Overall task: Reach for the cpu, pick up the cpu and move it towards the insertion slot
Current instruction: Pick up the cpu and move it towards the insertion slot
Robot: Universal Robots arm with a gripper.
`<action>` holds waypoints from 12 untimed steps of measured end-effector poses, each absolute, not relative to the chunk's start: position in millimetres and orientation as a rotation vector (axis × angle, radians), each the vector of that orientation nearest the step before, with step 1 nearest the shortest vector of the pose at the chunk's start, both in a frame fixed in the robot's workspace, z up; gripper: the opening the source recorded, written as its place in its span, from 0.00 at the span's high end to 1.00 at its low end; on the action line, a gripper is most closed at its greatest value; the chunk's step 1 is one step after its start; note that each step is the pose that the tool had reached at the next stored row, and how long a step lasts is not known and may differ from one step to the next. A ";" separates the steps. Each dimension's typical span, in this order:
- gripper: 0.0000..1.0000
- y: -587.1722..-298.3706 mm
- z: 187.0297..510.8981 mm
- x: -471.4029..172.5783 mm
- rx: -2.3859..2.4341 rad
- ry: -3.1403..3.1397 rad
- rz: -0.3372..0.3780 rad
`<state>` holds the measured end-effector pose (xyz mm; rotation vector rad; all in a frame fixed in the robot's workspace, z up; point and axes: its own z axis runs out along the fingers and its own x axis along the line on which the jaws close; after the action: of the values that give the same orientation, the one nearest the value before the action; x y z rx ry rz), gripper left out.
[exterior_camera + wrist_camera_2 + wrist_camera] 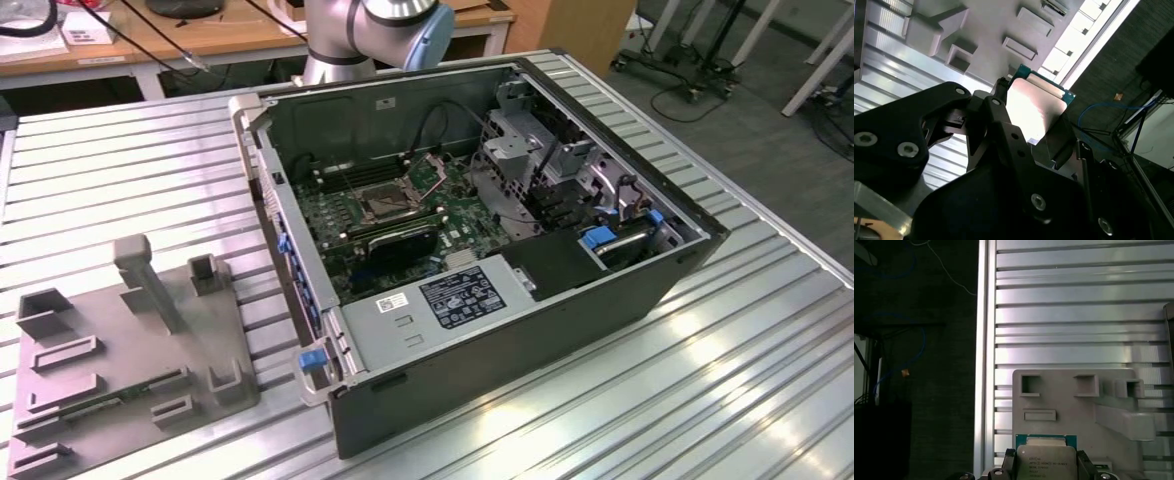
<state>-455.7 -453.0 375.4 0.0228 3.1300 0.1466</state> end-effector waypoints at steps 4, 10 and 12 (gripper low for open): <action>0.45 -453.0 380.1 -455.7 0.023 3.130 0.151; 0.45 -453.0 381.7 -455.6 0.023 3.130 0.152; 0.45 -453.0 381.8 -455.6 0.023 3.130 0.152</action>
<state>-455.6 -453.0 381.8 0.0228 3.1299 0.1517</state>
